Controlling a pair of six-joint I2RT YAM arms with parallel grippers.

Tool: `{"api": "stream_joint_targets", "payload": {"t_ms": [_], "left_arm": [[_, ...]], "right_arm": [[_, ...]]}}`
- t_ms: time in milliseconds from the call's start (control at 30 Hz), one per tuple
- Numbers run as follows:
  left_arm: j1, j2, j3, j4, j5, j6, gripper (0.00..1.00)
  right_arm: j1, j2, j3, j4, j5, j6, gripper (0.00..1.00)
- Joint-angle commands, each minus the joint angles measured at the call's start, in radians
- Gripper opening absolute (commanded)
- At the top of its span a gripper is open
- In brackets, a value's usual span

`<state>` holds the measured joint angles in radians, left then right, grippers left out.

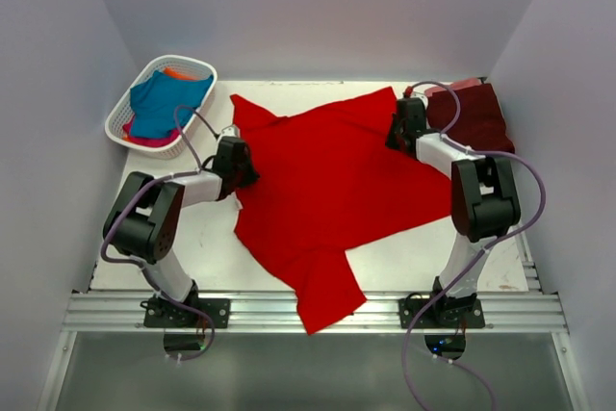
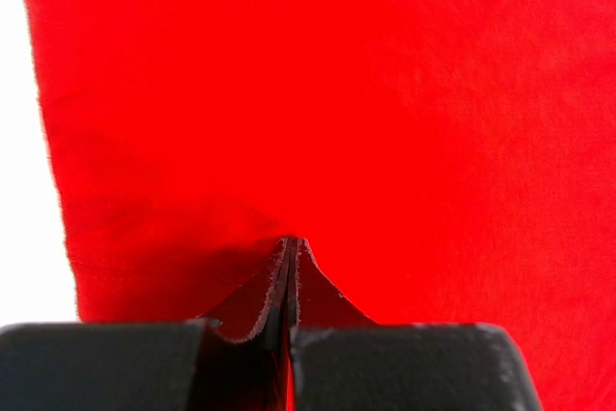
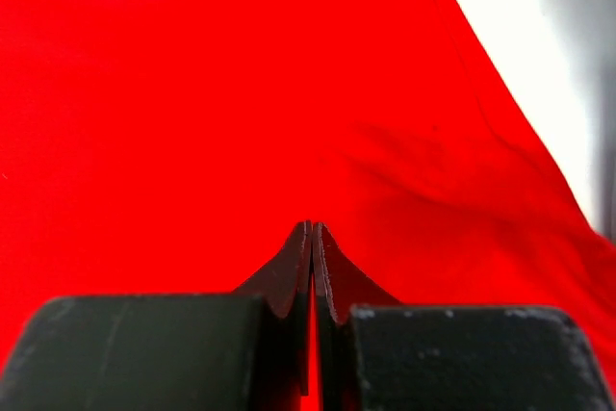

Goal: Fold and stack the t-shirts
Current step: Flatten the tshirt out

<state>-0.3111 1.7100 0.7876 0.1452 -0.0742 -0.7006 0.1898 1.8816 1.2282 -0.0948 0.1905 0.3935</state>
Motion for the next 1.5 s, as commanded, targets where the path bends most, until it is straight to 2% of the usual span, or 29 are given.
{"api": "stream_joint_targets", "payload": {"t_ms": [0, 233, 333, 567, 767, 900, 1267, 1467], "left_arm": [[0.055, 0.051, 0.035, -0.094, -0.105, -0.010, 0.00], [0.191, 0.167, 0.205, -0.229, -0.125, 0.047, 0.00], [0.259, 0.210, 0.275, -0.245, -0.079, 0.065, 0.00], [0.282, 0.353, 0.418, -0.220, 0.253, 0.182, 0.00], [0.227, 0.392, 0.487, -0.216, 0.381, 0.277, 0.00], [0.167, 0.435, 0.585, -0.326, 0.376, 0.311, 0.00], [0.152, 0.298, 0.478, -0.383, 0.199, 0.299, 0.00], [0.152, 0.303, 0.483, -0.395, 0.183, 0.296, 0.00]], "right_arm": [[0.005, -0.102, -0.041, 0.003, 0.006, 0.033, 0.00], [0.003, -0.179, -0.107, 0.001, -0.013, 0.047, 0.00], [0.004, -0.203, -0.122, -0.006, -0.022, 0.054, 0.00], [0.005, -0.208, -0.130, -0.005, -0.055, 0.073, 0.00], [0.013, -0.170, -0.115, 0.043, -0.082, 0.079, 0.00], [0.014, -0.047, 0.000, 0.024, -0.063, 0.074, 0.00], [0.013, 0.384, 0.617, -0.221, -0.028, 0.018, 0.00], [0.011, 0.474, 0.712, -0.275, -0.008, 0.019, 0.00]]}}
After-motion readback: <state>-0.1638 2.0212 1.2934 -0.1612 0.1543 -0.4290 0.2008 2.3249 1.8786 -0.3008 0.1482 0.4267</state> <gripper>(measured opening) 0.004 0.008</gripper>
